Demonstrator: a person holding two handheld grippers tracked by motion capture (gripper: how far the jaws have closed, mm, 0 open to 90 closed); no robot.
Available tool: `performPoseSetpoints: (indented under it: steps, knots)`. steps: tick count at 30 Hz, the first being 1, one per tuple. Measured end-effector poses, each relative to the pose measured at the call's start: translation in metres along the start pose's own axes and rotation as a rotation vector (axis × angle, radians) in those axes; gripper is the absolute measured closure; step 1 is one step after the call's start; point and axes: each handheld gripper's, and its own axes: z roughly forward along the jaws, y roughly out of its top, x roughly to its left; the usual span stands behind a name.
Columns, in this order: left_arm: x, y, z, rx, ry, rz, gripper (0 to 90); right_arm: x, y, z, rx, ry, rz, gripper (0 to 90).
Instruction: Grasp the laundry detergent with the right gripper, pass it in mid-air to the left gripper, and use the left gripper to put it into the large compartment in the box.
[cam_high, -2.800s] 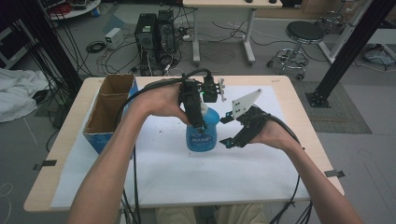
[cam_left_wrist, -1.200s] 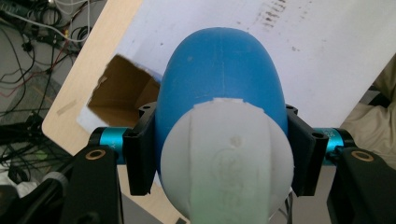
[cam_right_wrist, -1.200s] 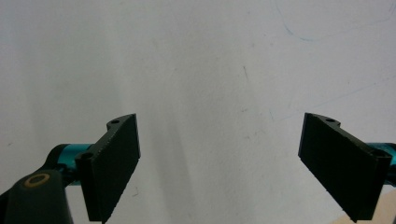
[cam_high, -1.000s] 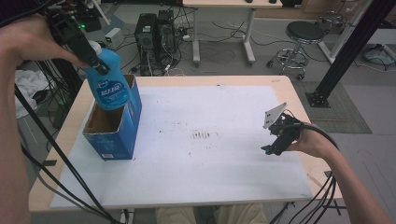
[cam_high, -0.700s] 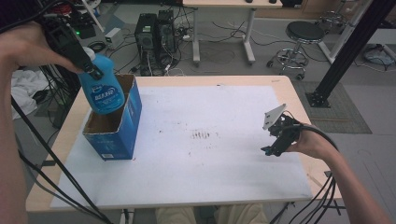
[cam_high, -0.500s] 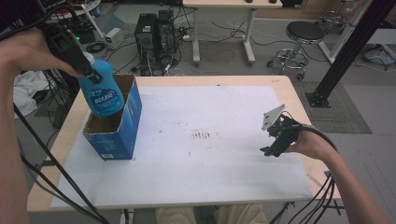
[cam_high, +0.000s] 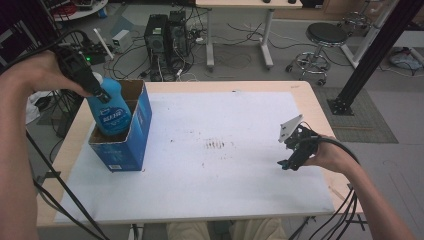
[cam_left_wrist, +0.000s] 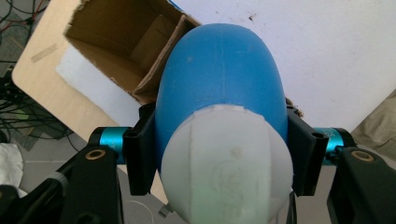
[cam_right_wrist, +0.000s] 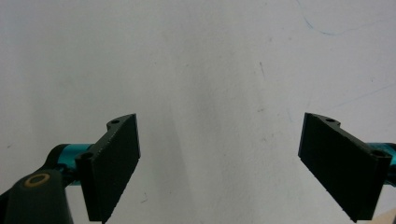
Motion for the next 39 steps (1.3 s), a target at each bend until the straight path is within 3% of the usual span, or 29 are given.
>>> performPoseSetpoints:
  steps: [13, 23, 35, 39]
  knots:
    - [-0.002, -0.007, 0.052, 0.032, -0.039, 0.025, 38.3, 0.004, -0.001, 0.01, 0.012, 0.007, 0.004, 12.0]
    - [-0.005, -0.013, 0.088, 0.058, -0.041, 0.044, 38.3, 0.005, -0.003, 0.013, 0.016, 0.018, 0.004, 12.0]
    - [-0.007, -0.018, 0.107, 0.083, -0.038, 0.07, 38.2, 0.006, -0.005, 0.018, 0.032, 0.024, 0.01, 12.0]
    - [-0.008, -0.018, 0.109, 0.068, -0.038, 0.071, 38.2, 0.008, -0.004, 0.019, 0.027, 0.024, 0.01, 12.0]
